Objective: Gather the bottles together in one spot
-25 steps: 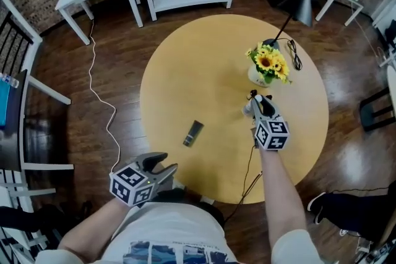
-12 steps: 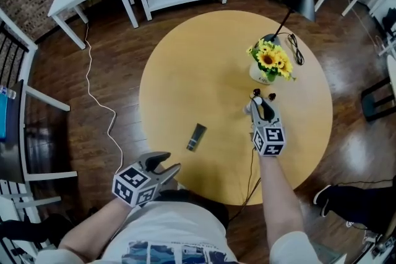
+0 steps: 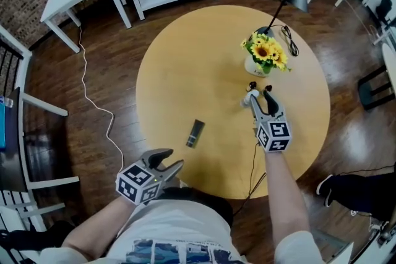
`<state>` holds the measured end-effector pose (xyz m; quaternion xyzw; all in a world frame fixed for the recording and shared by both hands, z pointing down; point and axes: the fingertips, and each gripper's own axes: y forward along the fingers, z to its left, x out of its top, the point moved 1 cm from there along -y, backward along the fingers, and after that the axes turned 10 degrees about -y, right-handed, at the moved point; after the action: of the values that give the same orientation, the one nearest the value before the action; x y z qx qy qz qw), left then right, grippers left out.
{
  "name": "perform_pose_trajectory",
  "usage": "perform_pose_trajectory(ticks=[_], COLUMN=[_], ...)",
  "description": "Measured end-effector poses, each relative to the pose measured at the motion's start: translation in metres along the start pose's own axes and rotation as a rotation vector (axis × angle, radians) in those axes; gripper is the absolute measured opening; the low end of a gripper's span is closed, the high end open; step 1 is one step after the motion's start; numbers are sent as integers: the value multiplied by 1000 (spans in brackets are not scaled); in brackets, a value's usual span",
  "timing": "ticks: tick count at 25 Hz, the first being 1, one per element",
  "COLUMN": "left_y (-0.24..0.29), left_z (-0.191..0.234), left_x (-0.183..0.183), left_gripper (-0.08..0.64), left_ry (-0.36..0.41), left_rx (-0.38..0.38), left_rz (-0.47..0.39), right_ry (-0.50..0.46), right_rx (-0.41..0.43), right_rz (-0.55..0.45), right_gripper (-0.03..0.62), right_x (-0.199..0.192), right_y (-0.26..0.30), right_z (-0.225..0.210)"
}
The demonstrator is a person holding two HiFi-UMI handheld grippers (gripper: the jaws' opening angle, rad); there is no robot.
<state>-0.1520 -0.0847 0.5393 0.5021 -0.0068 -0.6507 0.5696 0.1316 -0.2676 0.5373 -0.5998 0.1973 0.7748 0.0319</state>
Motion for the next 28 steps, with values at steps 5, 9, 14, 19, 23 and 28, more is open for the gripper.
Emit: perform_pose_trajectory(ticks=[5,9,14,19,23,28], left_y=[4,17,27,17,8,-10], left_z=[-20,-37,-74,-131,-182,-225], left_x=[12,13,12,-6,-37,-78], left_gripper=[192,192,192,192,192,192], left_ry=[49,57,57,62,98,75], left_rx=[-28,-92,-109,-70,-5,86], left_rz=[-43,-51,-87,-92,-78,-72], right_ry=[57,124,178,177,164,174], right_rx=[3,7,5,86,164,219], right_rz=[36,126,180,197,183,199], right_gripper=[222,227,227,227,227,227], right_x=[22,14,-1,-10,-15,-35], right_y=[-67,-138,-226,-302,-357,-419], right_z=[14,40,66,99,113,119])
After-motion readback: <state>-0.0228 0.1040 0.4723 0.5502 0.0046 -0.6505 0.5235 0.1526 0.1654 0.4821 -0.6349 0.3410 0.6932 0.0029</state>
